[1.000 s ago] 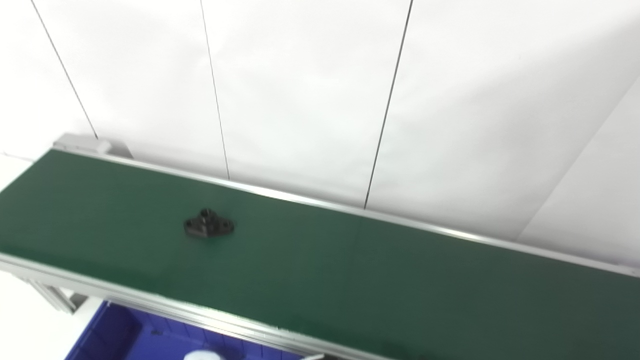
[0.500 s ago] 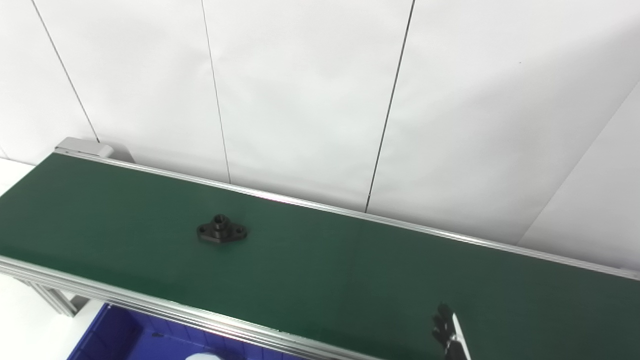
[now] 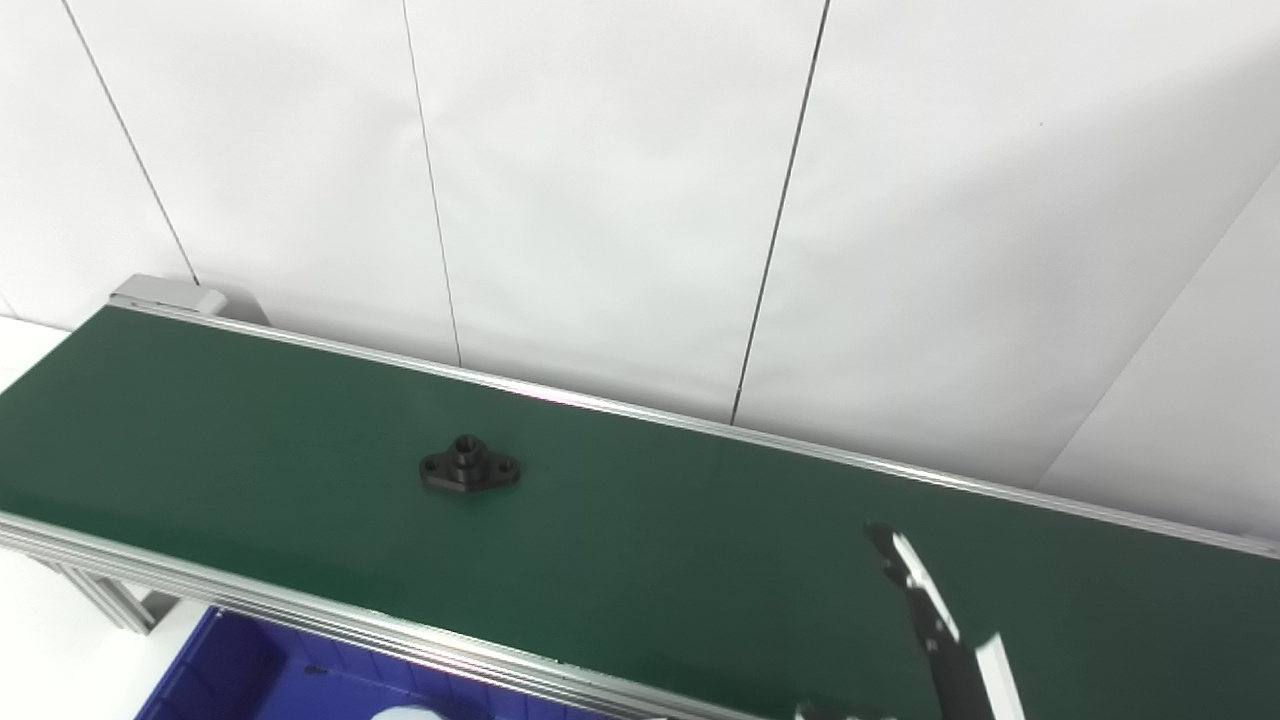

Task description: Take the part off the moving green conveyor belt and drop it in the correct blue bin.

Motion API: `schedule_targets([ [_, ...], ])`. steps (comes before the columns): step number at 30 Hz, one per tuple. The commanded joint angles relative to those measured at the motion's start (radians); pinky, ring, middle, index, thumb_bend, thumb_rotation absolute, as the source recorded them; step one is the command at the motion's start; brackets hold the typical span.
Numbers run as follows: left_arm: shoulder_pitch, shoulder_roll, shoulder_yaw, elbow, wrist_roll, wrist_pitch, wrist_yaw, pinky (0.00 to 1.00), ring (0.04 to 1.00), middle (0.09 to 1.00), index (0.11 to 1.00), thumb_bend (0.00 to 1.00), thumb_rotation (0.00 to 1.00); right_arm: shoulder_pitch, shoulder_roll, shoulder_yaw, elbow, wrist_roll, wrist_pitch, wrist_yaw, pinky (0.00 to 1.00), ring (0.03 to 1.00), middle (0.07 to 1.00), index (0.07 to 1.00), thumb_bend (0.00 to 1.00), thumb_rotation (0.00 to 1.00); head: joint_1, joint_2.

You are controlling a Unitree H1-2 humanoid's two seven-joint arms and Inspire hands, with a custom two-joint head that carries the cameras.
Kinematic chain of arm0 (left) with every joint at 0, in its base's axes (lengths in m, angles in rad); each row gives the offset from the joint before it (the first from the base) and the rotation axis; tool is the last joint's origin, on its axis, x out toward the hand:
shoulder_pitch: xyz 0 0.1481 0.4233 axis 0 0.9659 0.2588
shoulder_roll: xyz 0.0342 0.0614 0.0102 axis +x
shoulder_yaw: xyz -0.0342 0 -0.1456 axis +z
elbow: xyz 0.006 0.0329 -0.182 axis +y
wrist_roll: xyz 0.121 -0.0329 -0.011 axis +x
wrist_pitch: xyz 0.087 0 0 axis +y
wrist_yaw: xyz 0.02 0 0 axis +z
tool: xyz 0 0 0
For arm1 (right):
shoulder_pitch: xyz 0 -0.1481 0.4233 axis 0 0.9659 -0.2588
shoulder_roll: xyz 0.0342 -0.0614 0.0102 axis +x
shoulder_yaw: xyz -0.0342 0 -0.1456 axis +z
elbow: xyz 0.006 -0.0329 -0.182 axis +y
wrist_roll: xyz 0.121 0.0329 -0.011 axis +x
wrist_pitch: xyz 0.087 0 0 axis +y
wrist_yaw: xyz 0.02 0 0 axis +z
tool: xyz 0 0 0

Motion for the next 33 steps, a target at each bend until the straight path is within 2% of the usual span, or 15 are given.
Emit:
schedule_targets([
  [1, 0.006, -0.003, -0.005, -0.03, 0.0, -0.027, 0.004, 0.77, 0.869, 0.868, 0.807, 0.85, 0.51, -0.042, 0.007, -0.003, 0.007, -0.024, 0.028, 0.003, 0.78, 0.887, 0.911, 0.891, 0.96, 0.55, 0.001, 0.001],
  [7, 0.006, -0.009, -0.01, -0.034, 0.006, -0.025, 0.008, 0.77, 0.861, 0.866, 0.801, 0.85, 0.5, -0.137, -0.012, 0.019, 0.019, -0.172, 0.131, 0.027, 0.71, 0.842, 0.897, 0.923, 0.94, 0.61, -0.001, 0.005],
  [13, 0.004, -0.012, -0.015, -0.037, 0.01, -0.023, 0.011, 0.78, 0.865, 0.866, 0.807, 0.84, 0.5, -0.232, -0.041, 0.04, 0.045, -0.21, 0.207, 0.097, 0.68, 0.809, 0.861, 0.947, 0.94, 0.57, -0.005, 0.005],
  [17, -0.001, -0.017, -0.015, -0.029, 0.008, -0.027, 0.013, 0.79, 0.862, 0.864, 0.803, 0.84, 0.49, -0.291, -0.046, 0.058, 0.066, -0.264, 0.251, 0.117, 0.64, 0.775, 0.828, 0.93, 0.96, 0.56, -0.008, 0.004],
  [23, -0.008, -0.025, -0.015, -0.017, 0.01, -0.037, 0.018, 0.78, 0.859, 0.865, 0.803, 0.85, 0.5, -0.391, -0.044, 0.103, 0.126, -0.356, 0.285, 0.121, 0.63, 0.778, 0.83, 0.902, 0.97, 0.53, -0.005, 0.003],
  [33, -0.013, -0.033, -0.021, -0.014, 0.025, -0.036, 0.022, 0.77, 0.863, 0.868, 0.795, 0.84, 0.48, -0.541, -0.007, 0.191, 0.306, -0.482, 0.299, 0.062, 0.68, 0.793, 0.839, 0.814, 0.98, 0.52, 0.006, 0.001],
])
